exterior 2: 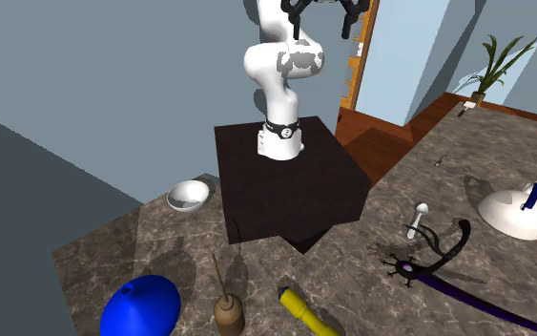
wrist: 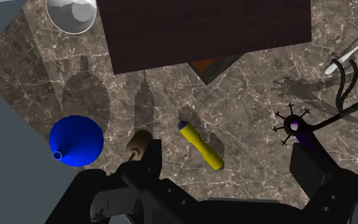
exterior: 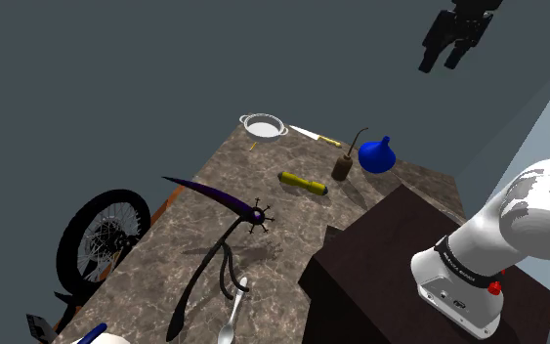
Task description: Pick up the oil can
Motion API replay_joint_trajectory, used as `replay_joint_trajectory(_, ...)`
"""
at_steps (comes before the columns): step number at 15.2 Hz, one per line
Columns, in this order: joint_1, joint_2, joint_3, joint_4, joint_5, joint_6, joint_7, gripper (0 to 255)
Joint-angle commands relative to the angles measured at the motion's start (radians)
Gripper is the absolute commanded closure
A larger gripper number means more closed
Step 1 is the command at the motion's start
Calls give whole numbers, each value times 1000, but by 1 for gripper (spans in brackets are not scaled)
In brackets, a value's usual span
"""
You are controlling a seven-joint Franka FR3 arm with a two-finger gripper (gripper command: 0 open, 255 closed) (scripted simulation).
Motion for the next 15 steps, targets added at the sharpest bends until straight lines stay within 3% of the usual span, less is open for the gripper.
replay_joint_trajectory(1,0,0,0,0,0,0,0,0)
replay_joint_trajectory(15,19,323,-194,-108,-161,332,-381,0)
